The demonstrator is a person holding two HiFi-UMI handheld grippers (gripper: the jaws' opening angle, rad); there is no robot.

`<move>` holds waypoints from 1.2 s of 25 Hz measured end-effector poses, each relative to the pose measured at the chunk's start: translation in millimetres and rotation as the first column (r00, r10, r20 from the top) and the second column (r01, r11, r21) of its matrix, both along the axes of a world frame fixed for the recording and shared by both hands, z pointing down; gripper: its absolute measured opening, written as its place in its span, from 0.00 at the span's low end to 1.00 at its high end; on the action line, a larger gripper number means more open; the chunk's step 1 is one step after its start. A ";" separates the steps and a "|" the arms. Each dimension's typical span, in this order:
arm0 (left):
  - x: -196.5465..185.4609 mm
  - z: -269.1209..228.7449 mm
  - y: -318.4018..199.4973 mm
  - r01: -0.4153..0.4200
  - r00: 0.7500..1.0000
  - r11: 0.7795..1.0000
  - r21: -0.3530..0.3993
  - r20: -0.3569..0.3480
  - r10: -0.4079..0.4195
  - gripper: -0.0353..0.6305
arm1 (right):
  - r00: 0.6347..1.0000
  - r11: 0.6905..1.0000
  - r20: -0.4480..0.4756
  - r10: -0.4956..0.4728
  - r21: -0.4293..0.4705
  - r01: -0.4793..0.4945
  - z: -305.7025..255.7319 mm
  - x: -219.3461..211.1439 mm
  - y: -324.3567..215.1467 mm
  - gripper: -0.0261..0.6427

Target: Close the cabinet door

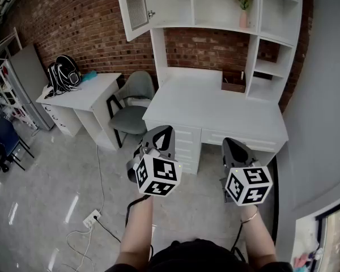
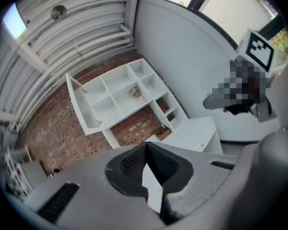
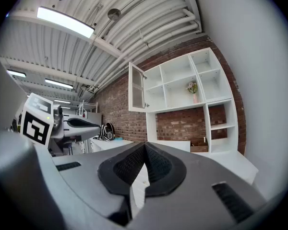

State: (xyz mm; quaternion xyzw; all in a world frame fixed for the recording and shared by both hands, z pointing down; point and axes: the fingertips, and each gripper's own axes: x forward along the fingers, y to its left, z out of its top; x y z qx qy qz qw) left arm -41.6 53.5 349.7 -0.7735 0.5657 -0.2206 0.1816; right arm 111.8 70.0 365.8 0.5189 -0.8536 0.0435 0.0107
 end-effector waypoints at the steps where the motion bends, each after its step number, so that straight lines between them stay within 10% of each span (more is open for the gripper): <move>1: 4.2 -2.8 -1.0 -0.049 0.982 0.998 -0.046 -0.184 0.040 0.06 | 1.000 1.000 0.005 0.004 -0.001 -0.004 -0.2 1.7 -0.6 0.04; 4: 17.6 0.7 3.9 -0.158 0.879 0.980 -0.122 -0.470 0.083 0.06 | 1.000 1.000 0.017 0.006 -0.004 -0.006 0.5 4.7 -0.8 0.04; 8: 21.1 33.4 19.4 -0.103 0.929 0.982 -0.161 -0.368 0.037 0.06 | 0.999 1.000 0.038 -0.010 -0.001 0.010 5.3 4.6 2.0 0.04; 30: -0.9 111.4 62.1 0.008 0.848 0.973 -0.232 -0.514 -0.130 0.06 | 0.991 0.988 0.090 -0.100 -0.107 0.110 78.6 19.9 24.0 0.04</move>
